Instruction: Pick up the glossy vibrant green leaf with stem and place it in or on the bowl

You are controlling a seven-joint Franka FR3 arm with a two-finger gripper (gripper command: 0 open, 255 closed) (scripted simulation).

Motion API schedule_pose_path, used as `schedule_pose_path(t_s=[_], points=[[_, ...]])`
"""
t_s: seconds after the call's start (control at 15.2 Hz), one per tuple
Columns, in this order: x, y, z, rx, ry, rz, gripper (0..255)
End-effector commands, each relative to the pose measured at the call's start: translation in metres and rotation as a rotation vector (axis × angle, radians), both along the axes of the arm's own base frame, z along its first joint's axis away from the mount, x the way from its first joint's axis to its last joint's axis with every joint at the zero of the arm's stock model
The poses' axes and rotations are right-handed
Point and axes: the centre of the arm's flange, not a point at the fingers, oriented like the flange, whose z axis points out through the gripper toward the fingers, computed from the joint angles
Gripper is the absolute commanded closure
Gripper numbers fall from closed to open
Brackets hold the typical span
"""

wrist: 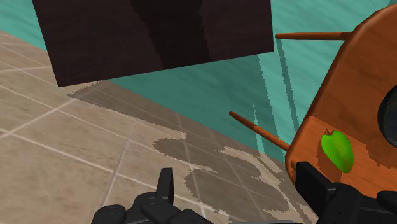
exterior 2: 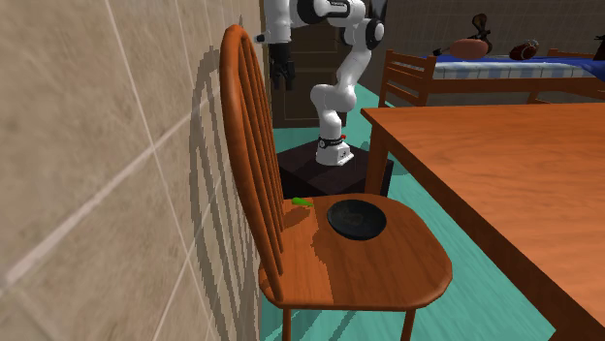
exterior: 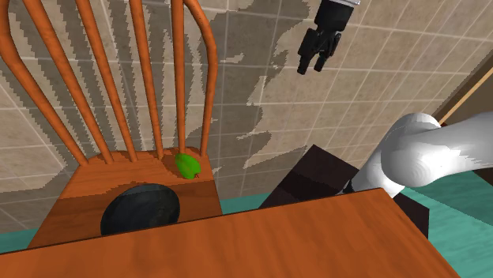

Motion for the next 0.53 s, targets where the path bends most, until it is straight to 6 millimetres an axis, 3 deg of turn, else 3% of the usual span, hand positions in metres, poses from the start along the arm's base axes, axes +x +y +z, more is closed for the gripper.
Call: schedule_pose_path(t_s=[0.0, 0.46], points=[[0.000, 0.000, 0.000, 0.000, 0.000, 0.000, 0], [0.021, 0.067, -0.059, -0.008, -0.043, -0.024, 0]])
